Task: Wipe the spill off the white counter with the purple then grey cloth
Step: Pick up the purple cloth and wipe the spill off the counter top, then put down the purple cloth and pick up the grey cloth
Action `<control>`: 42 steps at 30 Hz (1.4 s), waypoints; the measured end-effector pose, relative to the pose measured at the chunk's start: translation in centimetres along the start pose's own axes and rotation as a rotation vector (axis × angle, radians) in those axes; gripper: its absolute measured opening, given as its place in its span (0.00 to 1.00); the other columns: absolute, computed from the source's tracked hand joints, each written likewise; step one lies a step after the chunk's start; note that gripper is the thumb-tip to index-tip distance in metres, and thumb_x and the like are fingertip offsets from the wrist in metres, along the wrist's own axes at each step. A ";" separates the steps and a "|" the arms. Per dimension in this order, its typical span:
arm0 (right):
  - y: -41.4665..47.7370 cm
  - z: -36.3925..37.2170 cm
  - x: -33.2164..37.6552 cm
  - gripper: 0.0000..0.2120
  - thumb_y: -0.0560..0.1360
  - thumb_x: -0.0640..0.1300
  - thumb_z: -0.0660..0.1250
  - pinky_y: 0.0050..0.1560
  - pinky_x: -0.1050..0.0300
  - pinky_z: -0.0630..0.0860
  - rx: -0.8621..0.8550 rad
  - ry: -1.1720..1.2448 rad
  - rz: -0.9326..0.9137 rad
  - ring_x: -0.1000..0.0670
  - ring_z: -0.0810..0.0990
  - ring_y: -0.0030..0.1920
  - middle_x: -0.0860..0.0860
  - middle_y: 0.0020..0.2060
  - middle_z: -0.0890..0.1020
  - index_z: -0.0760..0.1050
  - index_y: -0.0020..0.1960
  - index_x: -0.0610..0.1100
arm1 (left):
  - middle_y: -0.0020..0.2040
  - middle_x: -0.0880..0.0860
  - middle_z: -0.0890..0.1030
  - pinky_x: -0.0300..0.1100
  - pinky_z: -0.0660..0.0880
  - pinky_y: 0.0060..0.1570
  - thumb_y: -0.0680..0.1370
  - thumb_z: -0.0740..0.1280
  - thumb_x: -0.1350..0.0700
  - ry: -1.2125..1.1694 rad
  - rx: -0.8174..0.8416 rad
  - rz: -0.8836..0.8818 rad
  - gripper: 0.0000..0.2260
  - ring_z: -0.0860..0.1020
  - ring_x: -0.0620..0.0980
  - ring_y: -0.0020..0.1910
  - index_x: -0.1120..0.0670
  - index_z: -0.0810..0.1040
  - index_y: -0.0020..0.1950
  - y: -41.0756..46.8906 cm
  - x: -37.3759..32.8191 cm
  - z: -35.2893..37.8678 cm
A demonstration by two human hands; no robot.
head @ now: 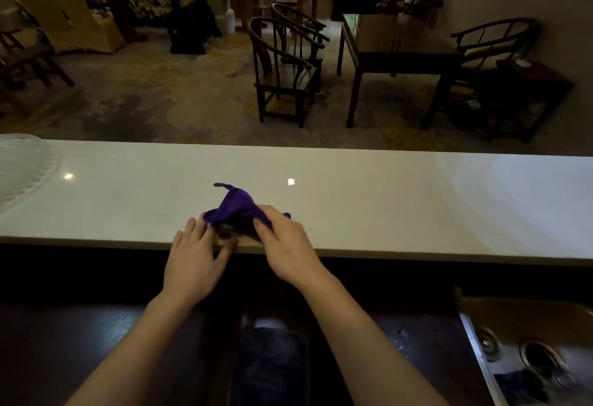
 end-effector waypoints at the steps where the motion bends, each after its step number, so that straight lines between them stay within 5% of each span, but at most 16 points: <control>1: -0.3 -0.4 0.1 0.14 0.84 0.45 0.58 0.59 0.58 0.75 -0.003 0.045 0.002 0.53 0.81 0.57 0.52 0.57 0.84 0.75 0.67 0.52 | 0.66 0.54 0.75 0.57 0.64 0.66 0.79 0.62 0.44 -0.041 0.000 0.005 0.20 0.68 0.60 0.67 0.54 0.73 0.66 0.0 -0.2 0.0; 3: -0.9 -1.3 0.3 0.14 0.84 0.44 0.58 0.61 0.58 0.76 -0.022 0.138 0.006 0.54 0.81 0.58 0.53 0.58 0.84 0.76 0.67 0.51 | 0.64 0.50 0.75 0.58 0.63 0.67 0.78 0.64 0.47 -0.263 -0.012 0.036 0.18 0.69 0.57 0.67 0.50 0.73 0.67 -0.5 -1.3 -0.2; 6: -2.2 -3.0 0.3 0.14 0.84 0.43 0.59 0.66 0.50 0.76 -0.041 0.381 0.016 0.50 0.82 0.61 0.49 0.59 0.85 0.78 0.66 0.49 | 0.55 0.45 0.82 0.49 0.73 0.59 0.74 0.67 0.49 -0.903 0.050 -0.024 0.14 0.78 0.48 0.59 0.43 0.77 0.60 -1.8 -3.0 -0.5; 9: -3.6 -4.6 0.1 0.13 0.85 0.44 0.59 0.68 0.44 0.75 -0.028 0.668 0.064 0.45 0.81 0.64 0.45 0.62 0.84 0.78 0.65 0.48 | 0.57 0.51 0.85 0.40 0.78 0.53 0.73 0.69 0.53 -1.484 0.185 -0.075 0.15 0.81 0.50 0.57 0.49 0.80 0.60 -2.8 -5.2 -0.1; 12: -5.1 -6.3 -0.4 0.14 0.85 0.45 0.59 0.68 0.45 0.76 -0.038 0.761 0.083 0.44 0.81 0.65 0.44 0.63 0.83 0.78 0.66 0.45 | 0.57 0.53 0.84 0.43 0.80 0.48 0.75 0.70 0.49 -1.681 0.270 -0.106 0.15 0.83 0.50 0.54 0.51 0.81 0.59 -3.7 -7.2 0.0; 20: -11.0 -10.5 -6.0 0.12 0.83 0.50 0.63 0.57 0.55 0.81 -0.192 0.584 0.132 0.48 0.83 0.61 0.50 0.60 0.85 0.81 0.62 0.53 | 0.53 0.54 0.86 0.40 0.80 0.47 0.76 0.70 0.61 -1.595 0.254 -0.131 0.15 0.84 0.51 0.53 0.48 0.80 0.61 -6.6 -11.7 2.9; 27: -17.2 -12.6 -14.0 0.11 0.82 0.46 0.65 0.51 0.59 0.81 -0.320 0.367 0.264 0.51 0.85 0.57 0.54 0.56 0.86 0.80 0.61 0.56 | 0.57 0.53 0.84 0.44 0.80 0.54 0.78 0.68 0.62 -1.415 0.430 -0.146 0.22 0.82 0.48 0.57 0.48 0.73 0.71 -9.9 -15.8 10.9; 33: -20.9 -12.2 -21.9 0.21 0.81 0.44 0.67 0.69 0.40 0.74 -0.280 0.156 0.520 0.45 0.77 0.68 0.45 0.67 0.80 0.72 0.72 0.43 | 0.60 0.56 0.81 0.44 0.79 0.56 0.79 0.65 0.64 -1.179 0.489 -0.136 0.28 0.81 0.49 0.58 0.39 0.66 0.72 -12.4 -17.1 17.4; 36: -21.9 -11.4 -24.6 0.24 0.81 0.44 0.67 0.70 0.40 0.72 -0.240 0.040 0.626 0.42 0.75 0.70 0.43 0.70 0.77 0.68 0.75 0.40 | 0.65 0.57 0.78 0.45 0.73 0.65 0.79 0.66 0.61 -0.911 0.484 -0.128 0.30 0.76 0.50 0.65 0.40 0.61 0.76 -13.4 -16.8 20.2; 40: -22.7 -10.5 -26.5 0.27 0.81 0.44 0.67 0.72 0.46 0.70 -0.220 -0.119 0.702 0.43 0.73 0.72 0.43 0.72 0.75 0.65 0.77 0.40 | 0.70 0.54 0.74 0.23 0.69 0.52 0.79 0.67 0.59 -0.742 0.542 -0.120 0.31 0.73 0.42 0.63 0.42 0.59 0.78 -14.9 -17.0 22.3; 42: -23.2 -10.2 -27.0 0.28 0.80 0.44 0.68 0.71 0.48 0.69 -0.215 -0.187 0.713 0.42 0.72 0.72 0.42 0.72 0.75 0.64 0.77 0.40 | 0.74 0.52 0.71 0.25 0.66 0.57 0.79 0.67 0.59 -0.670 0.535 -0.078 0.32 0.72 0.46 0.68 0.44 0.57 0.79 -15.4 -17.2 22.7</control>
Point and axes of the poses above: each hand's wrist, its own y-axis towards the middle knuckle, its own z-axis out of the palm, x = y × z, the point moved 7 cm from there along y, towards the middle knuckle
